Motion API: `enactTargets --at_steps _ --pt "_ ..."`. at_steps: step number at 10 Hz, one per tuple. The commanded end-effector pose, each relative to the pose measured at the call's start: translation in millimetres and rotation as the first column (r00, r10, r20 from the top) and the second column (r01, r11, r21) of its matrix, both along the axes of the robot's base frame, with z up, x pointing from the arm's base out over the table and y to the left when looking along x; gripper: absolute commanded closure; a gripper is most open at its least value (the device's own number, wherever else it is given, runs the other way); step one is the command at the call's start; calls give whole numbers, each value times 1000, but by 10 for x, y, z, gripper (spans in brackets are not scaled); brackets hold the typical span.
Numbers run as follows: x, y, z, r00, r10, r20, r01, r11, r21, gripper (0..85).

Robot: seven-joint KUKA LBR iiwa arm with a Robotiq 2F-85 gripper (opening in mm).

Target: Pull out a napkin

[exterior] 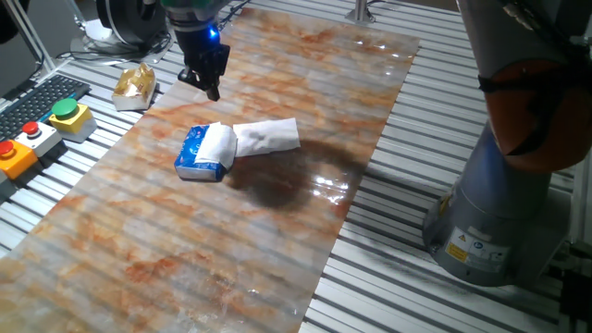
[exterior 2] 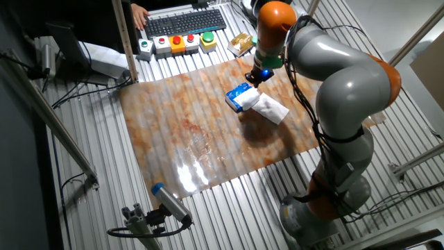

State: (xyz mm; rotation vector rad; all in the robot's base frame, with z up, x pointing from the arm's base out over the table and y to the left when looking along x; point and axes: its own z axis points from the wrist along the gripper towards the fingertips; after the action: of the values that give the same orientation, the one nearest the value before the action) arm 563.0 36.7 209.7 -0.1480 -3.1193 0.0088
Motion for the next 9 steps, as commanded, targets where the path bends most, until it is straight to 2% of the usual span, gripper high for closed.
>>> enactTargets --at_steps 1,2,3,4,5,7,8,9 --pt "0 4 0 1000 -7 -9 7 1000 0 850" --pt "0 4 0 1000 -24 -12 24 1000 -9 850" --pt "7 5 -5 999 -50 -2 50 999 -21 680" --pt "73 23 -51 998 -65 9 65 997 -45 510" --pt "146 43 -108 998 -66 16 67 996 -62 510" --pt "291 35 -229 999 -49 -4 49 996 -73 510" --pt "344 21 -318 999 -49 -4 49 996 -68 510" --pt "399 27 -444 999 -49 3 49 996 -80 510"
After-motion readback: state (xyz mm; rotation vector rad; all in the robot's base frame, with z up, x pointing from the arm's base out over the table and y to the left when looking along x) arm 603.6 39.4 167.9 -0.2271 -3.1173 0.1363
